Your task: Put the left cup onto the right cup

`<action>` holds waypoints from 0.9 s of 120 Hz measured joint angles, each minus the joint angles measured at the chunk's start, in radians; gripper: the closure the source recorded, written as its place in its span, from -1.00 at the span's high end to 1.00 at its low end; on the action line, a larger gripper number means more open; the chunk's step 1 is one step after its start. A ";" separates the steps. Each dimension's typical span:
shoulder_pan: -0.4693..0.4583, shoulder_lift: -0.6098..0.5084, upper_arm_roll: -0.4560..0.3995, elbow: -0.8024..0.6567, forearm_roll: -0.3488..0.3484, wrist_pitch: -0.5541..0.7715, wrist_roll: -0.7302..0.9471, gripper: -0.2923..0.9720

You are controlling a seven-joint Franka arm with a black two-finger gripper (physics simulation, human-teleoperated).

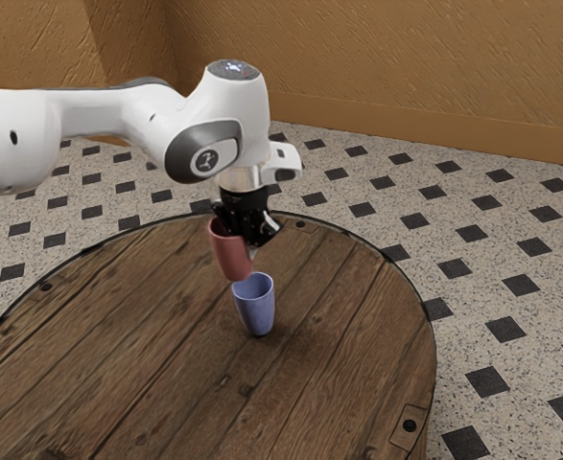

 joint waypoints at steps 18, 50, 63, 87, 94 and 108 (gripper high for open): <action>-0.022 0.057 0.024 0.051 0.019 -0.003 -0.005 -0.70; -0.034 0.139 0.038 0.110 0.027 -0.004 -0.009 -0.70; -0.035 0.150 0.037 0.108 0.026 -0.004 -0.013 -0.70; -0.035 0.160 0.036 0.103 0.025 -0.005 -0.023 -0.70; -0.036 0.161 0.037 0.102 0.023 -0.005 -0.025 -0.70; -0.040 0.163 0.037 0.102 0.018 -0.005 -0.034 -0.65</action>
